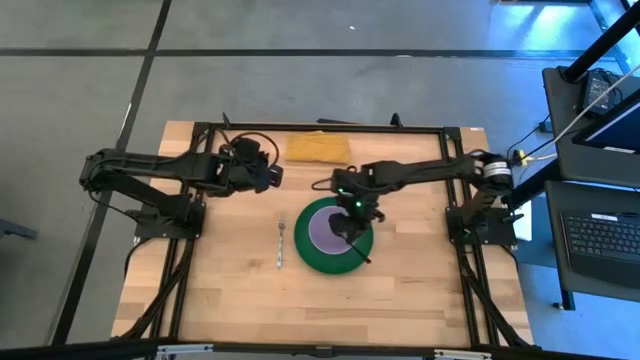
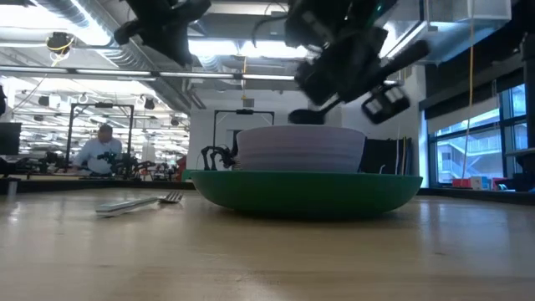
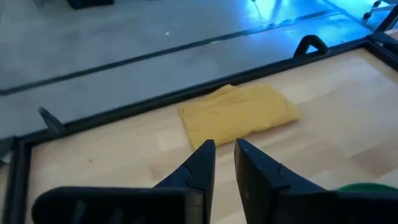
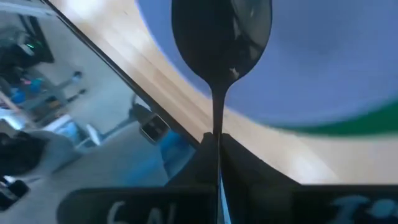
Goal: Set table place
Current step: Put the spoon into the white bowl
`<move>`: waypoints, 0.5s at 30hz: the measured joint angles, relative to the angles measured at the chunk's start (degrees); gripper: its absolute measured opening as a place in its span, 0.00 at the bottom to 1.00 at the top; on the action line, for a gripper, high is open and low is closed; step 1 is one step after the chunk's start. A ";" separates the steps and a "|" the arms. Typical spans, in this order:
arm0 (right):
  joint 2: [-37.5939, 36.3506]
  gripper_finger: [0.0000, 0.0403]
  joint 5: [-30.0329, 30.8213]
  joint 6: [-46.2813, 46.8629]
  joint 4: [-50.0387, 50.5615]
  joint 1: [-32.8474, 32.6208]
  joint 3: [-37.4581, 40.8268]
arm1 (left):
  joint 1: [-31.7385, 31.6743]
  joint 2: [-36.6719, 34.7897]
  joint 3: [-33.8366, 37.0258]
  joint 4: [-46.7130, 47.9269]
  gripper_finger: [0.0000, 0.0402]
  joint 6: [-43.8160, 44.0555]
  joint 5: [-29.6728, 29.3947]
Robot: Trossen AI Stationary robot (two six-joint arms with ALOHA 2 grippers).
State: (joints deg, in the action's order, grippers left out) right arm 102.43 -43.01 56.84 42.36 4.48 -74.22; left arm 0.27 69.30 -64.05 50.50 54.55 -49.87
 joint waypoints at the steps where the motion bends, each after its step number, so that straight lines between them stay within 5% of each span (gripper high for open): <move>1: 0.80 0.01 -0.51 0.18 -1.41 0.46 0.00 | 0.00 -0.14 0.00 0.06 0.14 -0.74 -0.35; 15: 7.91 0.02 -4.80 2.90 -7.90 1.73 0.00 | 0.00 -0.09 0.00 0.24 0.13 -2.65 -1.05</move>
State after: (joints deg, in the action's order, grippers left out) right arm 110.34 -47.81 59.74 34.46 6.21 -74.22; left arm 0.27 69.21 -64.05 50.74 51.90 -50.92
